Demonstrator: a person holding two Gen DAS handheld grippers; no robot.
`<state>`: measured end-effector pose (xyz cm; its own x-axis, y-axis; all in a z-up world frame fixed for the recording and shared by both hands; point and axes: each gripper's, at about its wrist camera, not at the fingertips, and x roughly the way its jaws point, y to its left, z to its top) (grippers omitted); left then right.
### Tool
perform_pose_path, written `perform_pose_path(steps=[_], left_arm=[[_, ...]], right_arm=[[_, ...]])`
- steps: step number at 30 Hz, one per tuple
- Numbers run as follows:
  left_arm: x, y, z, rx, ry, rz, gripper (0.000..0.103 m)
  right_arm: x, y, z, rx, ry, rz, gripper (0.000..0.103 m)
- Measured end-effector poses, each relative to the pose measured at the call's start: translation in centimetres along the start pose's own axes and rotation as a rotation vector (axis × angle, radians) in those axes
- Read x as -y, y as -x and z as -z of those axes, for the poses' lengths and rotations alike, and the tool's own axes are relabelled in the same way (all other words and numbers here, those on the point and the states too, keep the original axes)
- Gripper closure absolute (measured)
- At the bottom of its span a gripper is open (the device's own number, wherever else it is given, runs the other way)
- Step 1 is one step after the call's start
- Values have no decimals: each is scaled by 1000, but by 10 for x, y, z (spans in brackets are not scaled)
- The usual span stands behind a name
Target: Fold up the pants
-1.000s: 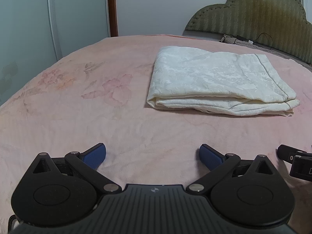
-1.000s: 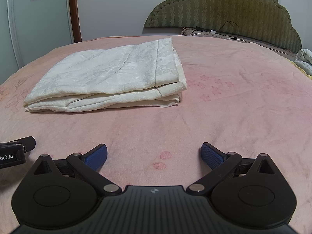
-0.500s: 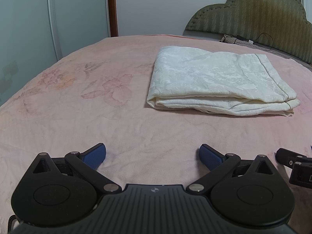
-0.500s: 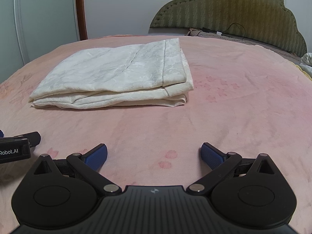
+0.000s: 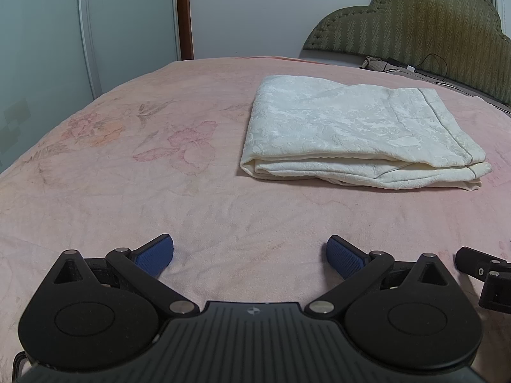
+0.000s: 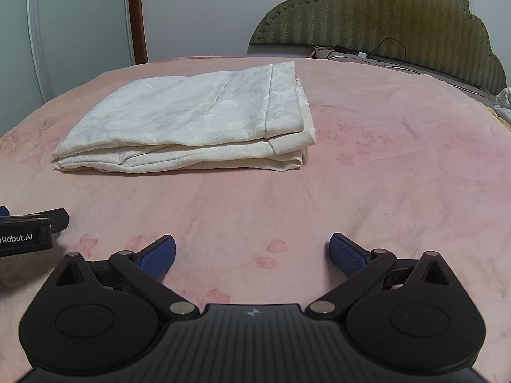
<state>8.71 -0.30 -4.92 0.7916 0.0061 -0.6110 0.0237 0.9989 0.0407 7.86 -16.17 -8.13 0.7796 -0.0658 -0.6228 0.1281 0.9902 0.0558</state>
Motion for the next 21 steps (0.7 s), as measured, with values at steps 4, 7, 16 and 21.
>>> perform_pose_path(steps=[4,7,16,21], left_arm=[[0,0,0,0,1,1,0],[0,0,0,1,0,-1,0],[-1,0,0,1,1,-4,0],[-1,0,0,1,2,-3,0]], right_arm=[[-1,0,0,1,0,4,0],[0,1,1,6,-12,28,0],[4,1,1,5,-27,44,0],[4,1,1,4,-29,40,0]])
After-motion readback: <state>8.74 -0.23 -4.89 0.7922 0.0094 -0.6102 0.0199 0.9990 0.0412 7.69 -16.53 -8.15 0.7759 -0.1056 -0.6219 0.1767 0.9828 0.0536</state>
